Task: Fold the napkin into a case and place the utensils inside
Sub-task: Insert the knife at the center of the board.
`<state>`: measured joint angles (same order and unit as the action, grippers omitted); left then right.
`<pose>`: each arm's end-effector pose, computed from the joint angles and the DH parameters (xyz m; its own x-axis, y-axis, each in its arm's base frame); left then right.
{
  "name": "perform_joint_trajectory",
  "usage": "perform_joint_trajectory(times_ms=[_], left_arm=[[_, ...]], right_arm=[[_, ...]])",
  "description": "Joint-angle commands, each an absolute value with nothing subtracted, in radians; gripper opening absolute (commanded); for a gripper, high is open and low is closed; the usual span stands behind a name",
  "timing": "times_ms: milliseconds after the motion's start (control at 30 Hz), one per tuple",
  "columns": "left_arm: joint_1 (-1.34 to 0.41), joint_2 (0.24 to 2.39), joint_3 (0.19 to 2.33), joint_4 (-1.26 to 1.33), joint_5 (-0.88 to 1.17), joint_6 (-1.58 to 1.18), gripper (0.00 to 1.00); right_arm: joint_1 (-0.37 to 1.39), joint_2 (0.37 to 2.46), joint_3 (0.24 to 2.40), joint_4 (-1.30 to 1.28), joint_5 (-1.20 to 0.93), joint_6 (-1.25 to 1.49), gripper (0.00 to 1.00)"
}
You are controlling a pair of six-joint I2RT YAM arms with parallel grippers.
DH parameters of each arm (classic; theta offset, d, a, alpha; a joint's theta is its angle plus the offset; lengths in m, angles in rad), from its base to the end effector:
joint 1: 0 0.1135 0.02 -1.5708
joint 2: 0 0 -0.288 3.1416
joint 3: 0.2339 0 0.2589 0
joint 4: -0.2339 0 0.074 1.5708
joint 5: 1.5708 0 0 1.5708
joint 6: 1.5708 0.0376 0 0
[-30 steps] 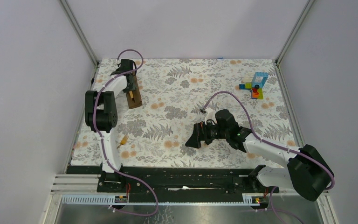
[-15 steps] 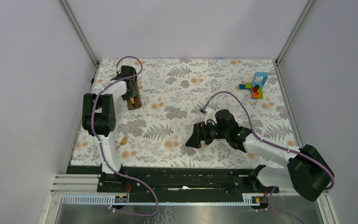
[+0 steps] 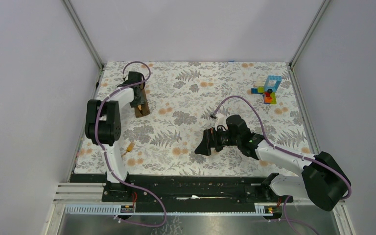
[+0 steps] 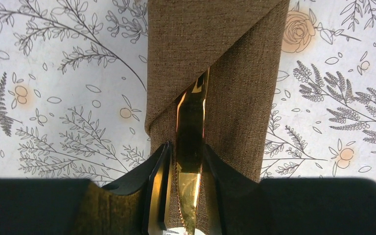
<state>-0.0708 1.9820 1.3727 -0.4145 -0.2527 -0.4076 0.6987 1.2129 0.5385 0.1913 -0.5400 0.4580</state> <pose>0.4330 -0.0213 0.1883 -0.7579 -0.3310 -0.5622 -0.3939 0.9191 -0.0101 0.1770 0.1739 0.2235 -0.7171 -0.1071 -0.6887 -0.6502 0.4585 0.6058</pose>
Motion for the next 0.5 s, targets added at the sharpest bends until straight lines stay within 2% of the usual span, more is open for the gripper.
perform_joint_trajectory(times_ms=[0,100,233,367,467], left_arm=[[-0.08,1.906,1.338,-0.413,-0.271,-0.439,0.36],[-0.09,1.891,1.339,-0.418,-0.301,-0.436,0.4],[-0.094,1.862,1.338,-0.415,-0.318,-0.439,0.39],[-0.094,1.866,1.35,-0.415,-0.306,-0.438,0.27],[-0.095,1.886,1.356,-0.429,-0.306,-0.449,0.26]], right_arm=[[0.693,1.195,0.537,0.198,-0.537,0.456,1.0],[0.692,1.193,0.537,0.197,-0.537,0.456,1.0],[0.692,1.198,0.538,0.198,-0.538,0.456,1.0],[0.692,1.199,0.537,0.203,-0.54,0.459,1.0],[0.692,1.2,0.54,0.204,-0.541,0.459,1.0]])
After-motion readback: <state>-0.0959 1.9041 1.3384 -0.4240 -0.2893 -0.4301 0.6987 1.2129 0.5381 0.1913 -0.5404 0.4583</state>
